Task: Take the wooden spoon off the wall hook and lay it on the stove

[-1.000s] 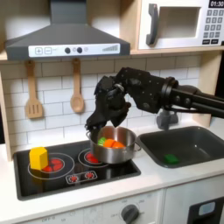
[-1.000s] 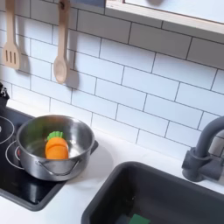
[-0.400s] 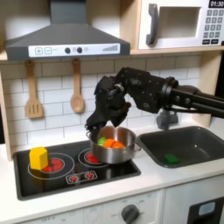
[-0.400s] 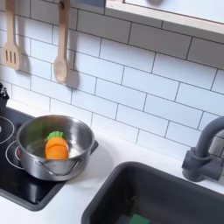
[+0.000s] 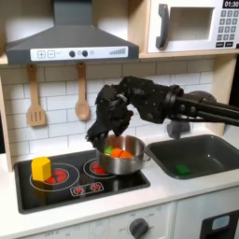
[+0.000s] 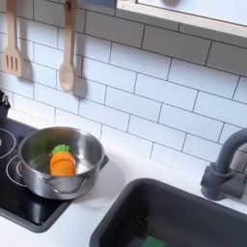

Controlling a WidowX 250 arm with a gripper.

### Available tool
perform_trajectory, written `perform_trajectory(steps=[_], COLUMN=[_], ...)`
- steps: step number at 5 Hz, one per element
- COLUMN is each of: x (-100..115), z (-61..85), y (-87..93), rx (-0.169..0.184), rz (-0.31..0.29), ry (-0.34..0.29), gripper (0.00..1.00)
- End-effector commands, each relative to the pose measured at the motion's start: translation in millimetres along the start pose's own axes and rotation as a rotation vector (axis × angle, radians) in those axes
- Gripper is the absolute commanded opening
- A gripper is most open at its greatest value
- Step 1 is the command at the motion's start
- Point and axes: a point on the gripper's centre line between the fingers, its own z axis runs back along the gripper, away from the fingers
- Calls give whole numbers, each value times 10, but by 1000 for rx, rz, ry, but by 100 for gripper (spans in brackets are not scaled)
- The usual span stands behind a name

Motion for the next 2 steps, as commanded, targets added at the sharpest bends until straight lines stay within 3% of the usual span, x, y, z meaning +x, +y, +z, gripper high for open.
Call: perform_trajectory(steps=[1, 2], x=[212, 369], z=[-157, -223], y=[122, 179], rx=[-63, -159], rz=[-4, -65], ry=[-104, -204], gripper=[100, 100])
